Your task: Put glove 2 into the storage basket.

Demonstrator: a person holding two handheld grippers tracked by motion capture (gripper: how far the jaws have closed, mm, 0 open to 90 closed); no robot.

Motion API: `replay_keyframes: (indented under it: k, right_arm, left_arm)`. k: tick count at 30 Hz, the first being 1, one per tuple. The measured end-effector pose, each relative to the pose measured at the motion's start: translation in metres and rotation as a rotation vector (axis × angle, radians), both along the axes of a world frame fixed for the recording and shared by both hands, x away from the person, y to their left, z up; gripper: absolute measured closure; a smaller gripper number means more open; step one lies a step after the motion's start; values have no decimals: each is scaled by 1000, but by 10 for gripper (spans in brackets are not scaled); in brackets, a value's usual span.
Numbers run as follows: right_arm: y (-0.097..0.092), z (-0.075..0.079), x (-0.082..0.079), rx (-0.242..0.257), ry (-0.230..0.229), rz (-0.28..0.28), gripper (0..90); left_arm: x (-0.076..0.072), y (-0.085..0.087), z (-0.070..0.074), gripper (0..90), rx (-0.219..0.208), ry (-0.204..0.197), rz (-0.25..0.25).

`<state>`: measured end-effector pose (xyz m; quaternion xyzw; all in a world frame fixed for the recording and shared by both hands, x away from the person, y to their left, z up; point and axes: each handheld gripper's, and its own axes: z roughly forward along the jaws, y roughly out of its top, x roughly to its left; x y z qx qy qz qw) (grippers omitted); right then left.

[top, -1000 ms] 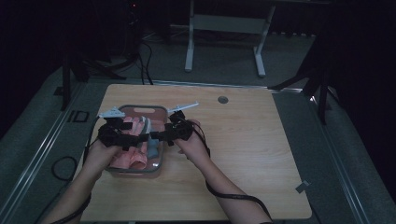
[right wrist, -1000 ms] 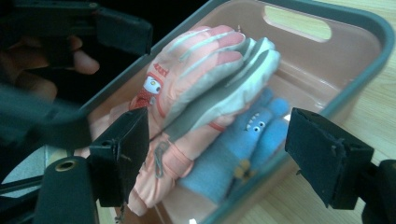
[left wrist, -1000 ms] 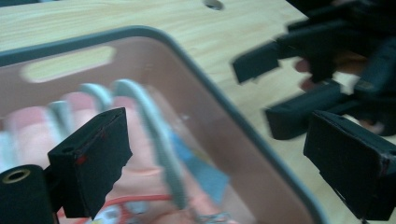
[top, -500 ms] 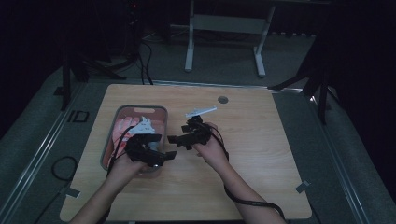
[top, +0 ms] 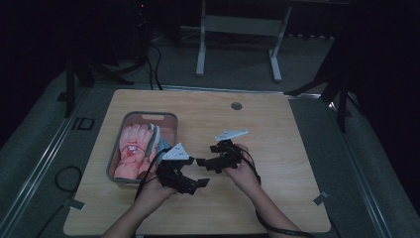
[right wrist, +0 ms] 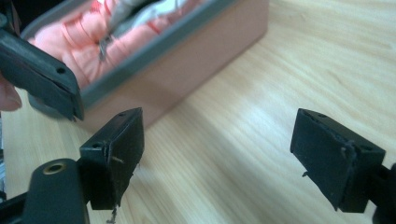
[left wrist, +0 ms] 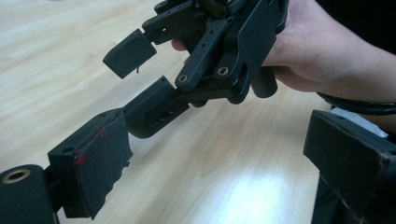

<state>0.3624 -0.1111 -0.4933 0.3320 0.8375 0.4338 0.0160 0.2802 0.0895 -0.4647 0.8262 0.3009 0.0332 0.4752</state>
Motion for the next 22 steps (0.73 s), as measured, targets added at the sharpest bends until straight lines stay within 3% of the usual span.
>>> replay_keyframes:
  k: [15, 22]
  right_arm:
    - [-39, -38, -13, -36, 8, -13, 154]
    - [-49, -42, -15, -47, 8, -14, 153]
  left_arm:
    - [-15, -28, -29, 75, 39, 0, -96]
    - [-20, -34, -36, 75, 36, 14, -127]
